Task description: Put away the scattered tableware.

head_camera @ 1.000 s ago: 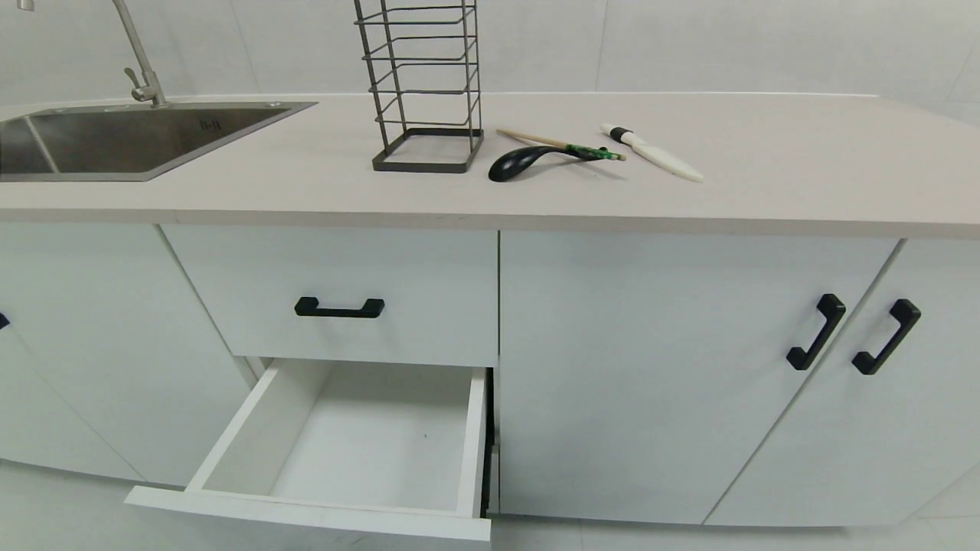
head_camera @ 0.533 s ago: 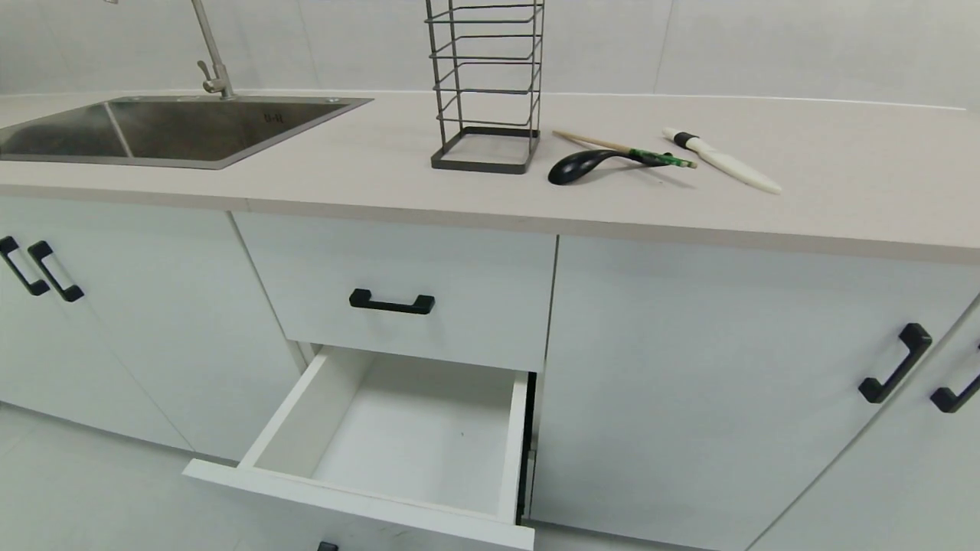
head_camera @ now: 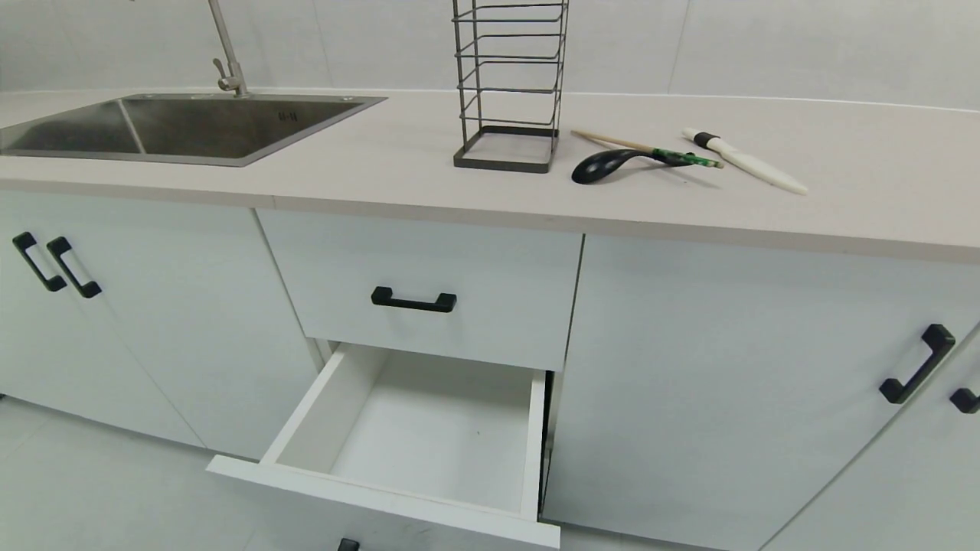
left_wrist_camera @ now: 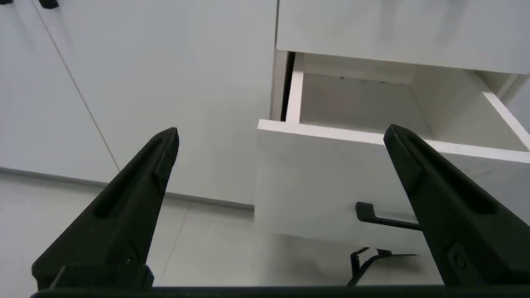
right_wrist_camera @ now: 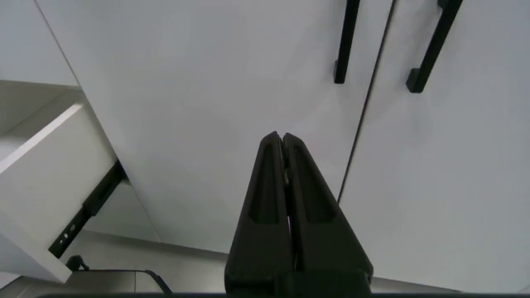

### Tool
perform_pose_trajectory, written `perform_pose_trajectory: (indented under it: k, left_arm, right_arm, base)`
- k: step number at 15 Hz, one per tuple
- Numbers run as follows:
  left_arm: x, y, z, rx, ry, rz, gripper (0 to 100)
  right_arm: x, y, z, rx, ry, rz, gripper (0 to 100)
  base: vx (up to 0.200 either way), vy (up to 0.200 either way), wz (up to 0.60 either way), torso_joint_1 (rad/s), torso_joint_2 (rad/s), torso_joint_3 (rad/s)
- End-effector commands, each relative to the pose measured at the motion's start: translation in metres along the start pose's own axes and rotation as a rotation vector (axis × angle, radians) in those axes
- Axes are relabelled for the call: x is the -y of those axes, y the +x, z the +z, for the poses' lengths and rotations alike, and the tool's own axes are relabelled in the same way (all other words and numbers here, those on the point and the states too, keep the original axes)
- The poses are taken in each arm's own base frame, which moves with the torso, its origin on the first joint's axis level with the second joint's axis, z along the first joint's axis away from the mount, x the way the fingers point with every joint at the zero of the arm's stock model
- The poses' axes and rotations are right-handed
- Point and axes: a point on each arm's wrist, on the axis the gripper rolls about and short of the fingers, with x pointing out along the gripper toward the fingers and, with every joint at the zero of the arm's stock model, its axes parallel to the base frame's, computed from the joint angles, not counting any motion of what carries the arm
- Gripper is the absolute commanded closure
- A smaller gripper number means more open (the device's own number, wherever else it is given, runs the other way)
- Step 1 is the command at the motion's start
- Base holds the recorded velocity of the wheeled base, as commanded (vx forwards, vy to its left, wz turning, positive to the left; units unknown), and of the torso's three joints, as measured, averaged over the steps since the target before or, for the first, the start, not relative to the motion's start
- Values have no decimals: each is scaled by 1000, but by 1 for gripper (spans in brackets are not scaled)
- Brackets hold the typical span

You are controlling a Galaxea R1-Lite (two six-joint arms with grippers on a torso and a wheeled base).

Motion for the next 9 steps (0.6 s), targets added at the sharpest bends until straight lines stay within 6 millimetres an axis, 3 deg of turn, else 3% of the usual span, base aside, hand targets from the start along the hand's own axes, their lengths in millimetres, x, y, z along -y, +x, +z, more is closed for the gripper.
perform_pose_trajectory:
  k: [1, 4, 9]
  left_arm:
    - [0, 0, 0, -1, 0, 0, 0]
    - [0, 0, 0, -1, 0, 0, 0]
    - [0, 0, 0, -1, -2, 0, 0]
  right_arm:
    - [0, 0, 0, 0, 0, 0, 100]
    - [0, 0, 0, 0, 0, 0, 100]
    - [0, 0, 0, 0, 0, 0, 100]
  base:
    - [200, 0, 0, -2, 2, 7]
    - [200, 0, 0, 1, -2, 2]
    - [0, 0, 0, 0, 0, 0]
